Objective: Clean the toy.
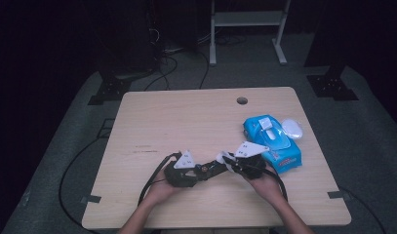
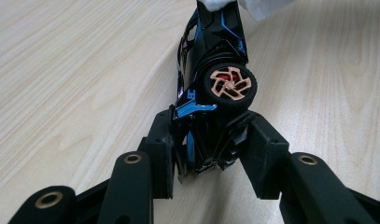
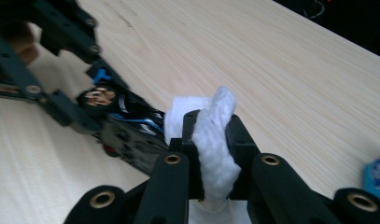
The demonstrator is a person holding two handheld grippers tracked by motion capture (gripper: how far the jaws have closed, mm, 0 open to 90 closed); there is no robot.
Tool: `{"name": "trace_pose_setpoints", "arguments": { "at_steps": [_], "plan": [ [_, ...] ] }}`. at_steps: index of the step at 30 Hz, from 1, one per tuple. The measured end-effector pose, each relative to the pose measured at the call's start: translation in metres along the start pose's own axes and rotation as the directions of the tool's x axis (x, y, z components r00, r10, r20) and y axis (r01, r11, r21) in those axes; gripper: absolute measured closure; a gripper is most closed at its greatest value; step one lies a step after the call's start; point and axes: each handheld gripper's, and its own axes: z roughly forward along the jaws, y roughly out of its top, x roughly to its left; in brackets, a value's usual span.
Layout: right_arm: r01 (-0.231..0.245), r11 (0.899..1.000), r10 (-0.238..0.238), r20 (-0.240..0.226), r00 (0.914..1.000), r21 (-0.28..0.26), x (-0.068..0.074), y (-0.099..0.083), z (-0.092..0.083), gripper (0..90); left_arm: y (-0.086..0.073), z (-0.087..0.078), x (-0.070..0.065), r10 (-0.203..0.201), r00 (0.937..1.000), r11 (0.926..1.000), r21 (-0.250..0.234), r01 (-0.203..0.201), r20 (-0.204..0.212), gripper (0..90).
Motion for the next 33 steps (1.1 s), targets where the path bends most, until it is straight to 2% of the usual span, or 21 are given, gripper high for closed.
{"name": "trace_pose_setpoints", "arguments": {
  "at_steps": [2,4,6,7,10,14,16,18,19,20,22,26,28,30,32,33],
  "plan": [
    [-0.025,1.0,0.025,0.023,0.9994,0.005,-0.01,-0.003,-0.002,80.5,0.0,0.0,0.0,0.011,0.9999,0.9999,0.007,-0.011,0.0,58.6],
    [-0.062,0.998,0.062,0.027,0.9977,0.0,-0.019,-0.007,-0.005,80.6,0.0,0.0,0.0,0.008,1.0,1.0,0.002,-0.008,0.002,58.6],
    [-0.06,0.998,0.059,0.077,0.9953,0.012,-0.024,-0.009,-0.008,80.6,0.0,0.0,0.0,0.0,1.0,1.0,0.0,0.0,0.002,58.6],
    [-0.07,0.997,0.069,0.08,0.9944,0.013,-0.027,-0.01,-0.009,80.5,0.0,0.0,0.0,0.002,1.0,1.0,0.0,-0.002,0.0,58.6],
    [-0.11,0.994,0.11,0.047,0.9928,-0.011,-0.029,-0.009,-0.01,80.6,0.0,0.0,0.0,0.012,0.9999,0.9999,0.004,-0.012,-0.002,58.6],
    [-0.071,0.997,0.071,-0.004,0.9974,-0.014,-0.015,-0.003,-0.007,80.5,0.0,0.0,0.001,0.002,1.0,1.0,-0.001,-0.002,-0.002,58.6],
    [-0.054,0.999,0.054,0.005,0.9985,0.0,-0.014,-0.003,-0.005,80.5,-0.001,-0.001,0.001,0.01,0.9999,0.9999,0.009,-0.01,-0.003,58.6],
    [-0.067,0.998,0.067,0.018,0.9976,0.009,-0.021,-0.008,-0.004,80.4,-0.001,-0.001,0.0,0.006,1.0,1.0,0.005,-0.006,0.002,58.5],
    [-0.103,0.995,0.103,0.005,0.9947,-0.004,-0.027,-0.011,-0.005,80.5,-0.001,-0.001,0.0,0.011,0.9999,0.9999,0.005,-0.011,-0.001,58.5],
    [-0.119,0.993,0.119,0.013,0.9928,0.001,-0.03,-0.012,-0.006,80.5,0.0,0.0,0.0,0.019,0.9998,0.9998,0.007,-0.019,-0.002,58.6],
    [-0.114,0.993,0.113,0.064,0.9916,0.017,-0.034,-0.014,-0.01,80.5,-0.001,-0.001,0.001,0.008,1.0,1.0,0.004,-0.008,0.0,58.6],
    [-0.155,0.988,0.156,0.028,0.9874,-0.025,-0.038,-0.012,-0.017,80.5,-0.001,-0.001,0.001,0.007,1.0,1.0,0.003,-0.007,0.001,58.6],
    [-0.149,0.988,0.149,-0.015,0.9888,-0.038,-0.032,-0.009,-0.015,80.4,-0.001,-0.001,0.001,0.013,0.9999,0.9999,0.005,-0.013,0.0,58.6],
    [-0.123,0.992,0.122,-0.032,0.9921,-0.028,-0.027,-0.007,-0.012,80.4,-0.001,-0.001,0.002,0.008,1.0,1.0,0.003,-0.008,-0.001,58.6],
    [-0.121,0.993,0.12,-0.029,0.9923,-0.011,-0.027,-0.008,-0.01,80.3,-0.001,-0.002,0.002,0.006,1.0,1.0,0.005,-0.006,-0.004,58.6],
    [-0.118,0.993,0.118,-0.01,0.993,0.003,-0.031,-0.011,-0.009,80.4,-0.001,-0.002,0.001,0.006,1.0,1.0,0.005,-0.006,-0.005,58.6]
  ]
}}
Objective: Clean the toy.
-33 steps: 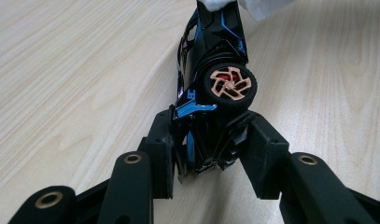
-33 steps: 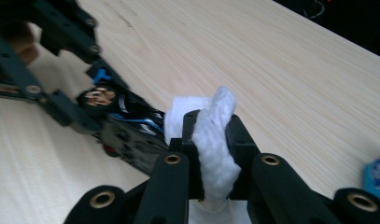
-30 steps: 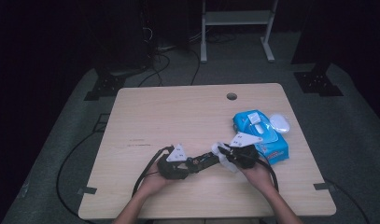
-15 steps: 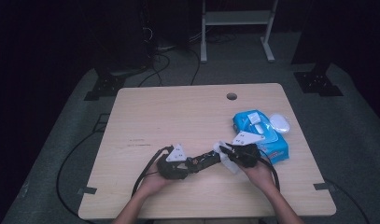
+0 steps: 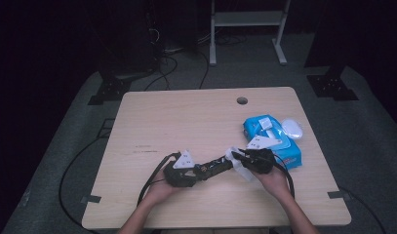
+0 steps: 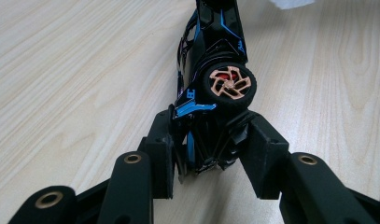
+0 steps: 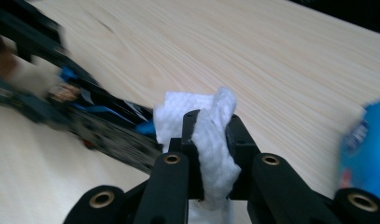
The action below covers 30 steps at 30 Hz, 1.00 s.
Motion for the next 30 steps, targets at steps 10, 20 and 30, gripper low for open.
{"name": "trace_pose_setpoints", "arguments": {
  "at_steps": [10,20,30],
  "plan": [
    [-0.001,0.999,-0.002,-0.053,0.9986,-0.039,0.013,0.011,0.0,80.3,0.0,0.001,0.001,-0.004,1.0,1.0,-0.008,0.004,0.002,58.6],
    [0.031,0.999,-0.031,-0.027,0.9992,0.013,0.016,0.007,0.012,80.3,0.0,0.001,0.001,-0.012,0.9999,0.9999,-0.006,0.012,0.001,58.6],
    [0.104,0.995,-0.103,-0.081,0.9914,0.008,0.047,0.026,0.026,80.4,-0.001,0.0,0.003,-0.021,0.9998,0.9998,-0.008,0.021,-0.002,58.6]
  ]
}}
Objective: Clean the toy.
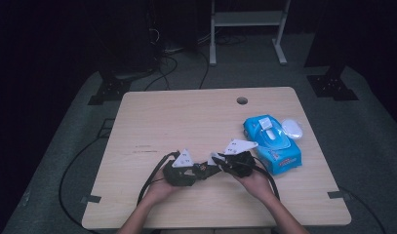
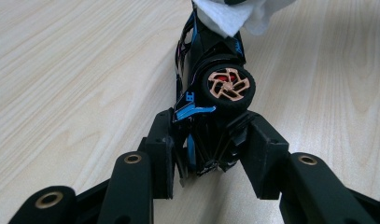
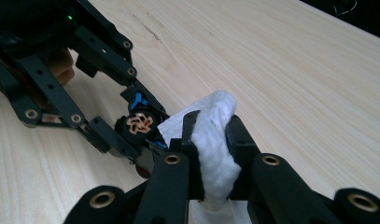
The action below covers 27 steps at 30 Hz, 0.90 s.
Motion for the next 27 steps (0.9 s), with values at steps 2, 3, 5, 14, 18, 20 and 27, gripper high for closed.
{"name": "trace_pose_setpoints", "arguments": {
  "at_steps": [2,3,5,14,18,20,27],
  "plan": [
    [0.017,1.0,-0.017,0.013,0.9998,0.004,0.0,0.003,-0.001,80.4,0.0,0.0,0.0,0.003,1.0,1.0,0.003,-0.003,-0.003,58.7],
    [0.006,1.0,-0.006,0.014,0.9999,0.002,-0.003,0.003,-0.003,80.4,0.0,-0.001,-0.001,0.006,1.0,1.0,0.005,-0.006,-0.004,58.7],
    [-0.019,1.0,0.019,0.043,0.9989,0.004,-0.013,0.0,-0.008,80.4,0.0,-0.001,0.0,0.009,1.0,0.9999,0.006,-0.009,-0.004,58.7],
    [-0.16,0.987,0.159,0.163,0.9738,-0.004,-0.058,-0.033,-0.033,80.5,0.0,-0.001,0.0,0.009,1.0,1.0,0.002,-0.009,-0.003,58.7],
    [-0.159,0.987,0.163,0.166,0.9727,-0.035,-0.06,-0.03,-0.042,80.5,-0.001,-0.001,0.001,0.0,1.0,1.0,-0.002,0.0,0.0,58.7],
    [-0.164,0.985,0.17,0.158,0.9727,-0.048,-0.06,-0.026,-0.045,80.4,-0.001,-0.001,0.001,0.005,1.0,1.0,0.001,-0.005,-0.001,58.7],
    [-0.114,0.99,0.12,0.067,0.9906,-0.089,-0.035,-0.004,-0.047,80.5,-0.001,-0.001,0.001,0.0,1.0,1.0,-0.003,0.0,0.0,58.7]
  ]
}}
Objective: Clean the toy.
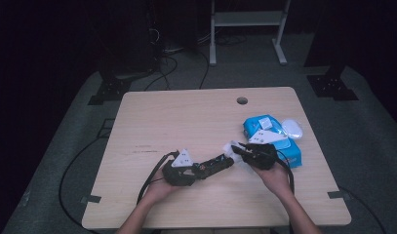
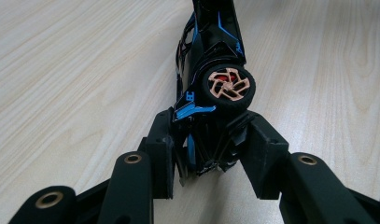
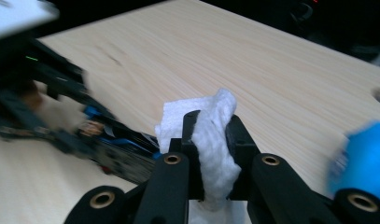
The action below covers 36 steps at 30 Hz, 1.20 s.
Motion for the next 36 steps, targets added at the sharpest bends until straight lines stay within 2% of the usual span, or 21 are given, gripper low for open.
{"name": "trace_pose_setpoints", "arguments": {
  "at_steps": [2,5,6,9,12,13,15,19,21,25,28,32,36],
  "plan": [
    [0.021,1.0,-0.021,-0.038,0.9991,-0.007,0.012,0.006,0.004,80.5,0.0,0.0,0.0,0.003,1.0,1.0,0.004,-0.003,0.001,58.7],
    [0.064,0.998,-0.065,-0.1,0.9929,-0.011,0.034,0.013,0.015,80.4,0.0,0.0,0.0,0.002,1.0,1.0,0.003,-0.002,0.0,58.7],
    [0.09,0.996,-0.089,-0.123,0.9884,-0.001,0.043,0.015,0.023,80.4,0.0,0.001,0.0,-0.004,1.0,1.0,0.0,0.004,0.0,58.7],
    [0.126,0.991,-0.118,-0.161,0.9798,0.041,0.061,0.017,0.046,80.4,0.001,0.001,-0.001,0.002,1.0,1.0,0.004,-0.002,0.0,58.7],
    [0.16,0.984,-0.144,-0.172,0.9745,0.083,0.07,0.015,0.064,80.4,0.0,0.0,0.001,-0.003,1.0,1.0,0.0,0.003,0.004,58.7],
    [0.174,0.98,-0.157,-0.163,0.974,0.099,0.071,0.013,0.068,80.4,0.0,0.0,0.001,-0.003,1.0,1.0,0.002,0.003,0.004,58.7],
    [0.181,0.977,-0.165,-0.143,0.9759,0.109,0.067,0.009,0.071,80.4,-0.001,-0.001,0.001,-0.003,1.0,1.0,0.001,0.003,0.001,58.7],
    [0.173,0.977,-0.162,-0.096,0.9822,0.122,0.05,0.005,0.063,80.4,-0.001,-0.001,0.0,-0.004,1.0,1.0,0.002,0.004,0.0,58.7],
    [0.175,0.976,-0.169,-0.053,0.9841,0.128,0.042,0.001,0.057,80.4,-0.001,-0.001,0.0,0.001,1.0,1.0,0.002,-0.001,-0.002,58.7],
    [0.127,0.985,-0.127,-0.007,0.9918,0.119,0.023,-0.003,0.044,80.4,-0.001,-0.001,0.0,-0.001,1.0,1.0,0.005,0.001,-0.003,58.8],
    [0.089,0.991,-0.091,0.01,0.9958,0.095,0.012,-0.005,0.034,80.4,-0.001,-0.001,0.001,-0.005,1.0,1.0,0.0,0.005,0.0,58.8],
    [0.054,0.992,-0.058,0.033,0.9978,0.112,-0.002,-0.014,0.029,80.4,-0.001,-0.002,0.001,-0.003,1.0,1.0,0.002,0.003,-0.001,58.7],
    [0.007,0.994,-0.014,0.061,0.9981,0.107,-0.014,-0.021,0.024,80.4,-0.003,-0.005,0.004,-0.002,1.0,1.0,0.009,0.002,-0.002,58.8]
  ]
}}
